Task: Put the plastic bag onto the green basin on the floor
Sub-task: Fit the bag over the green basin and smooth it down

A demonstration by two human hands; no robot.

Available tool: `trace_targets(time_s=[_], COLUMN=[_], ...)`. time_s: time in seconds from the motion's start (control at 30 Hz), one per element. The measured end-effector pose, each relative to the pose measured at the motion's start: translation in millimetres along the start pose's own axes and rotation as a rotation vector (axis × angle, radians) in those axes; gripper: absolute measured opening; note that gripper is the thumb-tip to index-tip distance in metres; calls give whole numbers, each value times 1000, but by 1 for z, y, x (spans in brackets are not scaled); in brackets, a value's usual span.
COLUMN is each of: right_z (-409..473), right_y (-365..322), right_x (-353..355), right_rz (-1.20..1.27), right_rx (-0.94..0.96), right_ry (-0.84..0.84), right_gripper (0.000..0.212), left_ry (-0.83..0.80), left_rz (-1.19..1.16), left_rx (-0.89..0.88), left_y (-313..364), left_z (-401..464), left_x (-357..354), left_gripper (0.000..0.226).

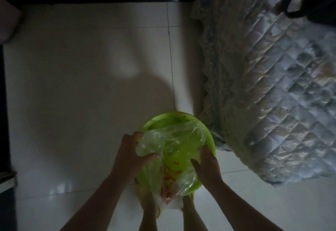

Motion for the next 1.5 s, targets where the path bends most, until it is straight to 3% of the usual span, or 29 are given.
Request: trace_targets(time_s=[0.1,0.17,0.23,0.37,0.47,0.53,0.6,0.73,0.8,0.93,1.27,1.37,1.5], right_z=[7,8,8,3,-11,-14,-5,34,47,70,107,105,87], right_y=[1,2,4,10,5,-11,-29,-42,-43,-38,-2,14,25], right_x=[1,6,15,35,51,56,58,63,70,86,72,69,70], right_rz=[-155,-184,-118,8,-58,-133,-162,-123,-73,27,228,455,745], right_rx=[-39,-72,-100,-61,-37,123,198,75,125,77,21,-30,-53], right_ry=[-111,-50,66,138,325,476,514,332,310,282,31,-67,-254], right_gripper=[61,48,36,51,52,44,37,30,21,22,34,43,27], left_ry=[19,52,51,-139,-252,-219,-97,40,75,162,-59,-102,-86], left_rz=[341,533,556,316,-50,-243,-214,-94,-14,28,298,127,-289], left_rx=[33,73,119,139,163,158,87,-69,-86,-56,66,164,274], left_y=[-6,-8,-5,10,26,32,37,43,45,44,-6,-12,-14], left_z=[7,13,17,23,28,32,37,49,59,81,119,113,93], left_x=[6,11,17,21,28,32,37,47,51,52,38,28,30], left_gripper=[70,67,70,78,56,33,32,27,27,37,46,40,38])
Point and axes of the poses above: each hand's wrist, its own z-axis towards the middle knuckle, its own x-axis out of the back of the hand, y = z × x, the point moved 2 cm from there along z, towards the middle knuckle, and after that the axes turned 8 degrees about -y, right-handed, at the moved point
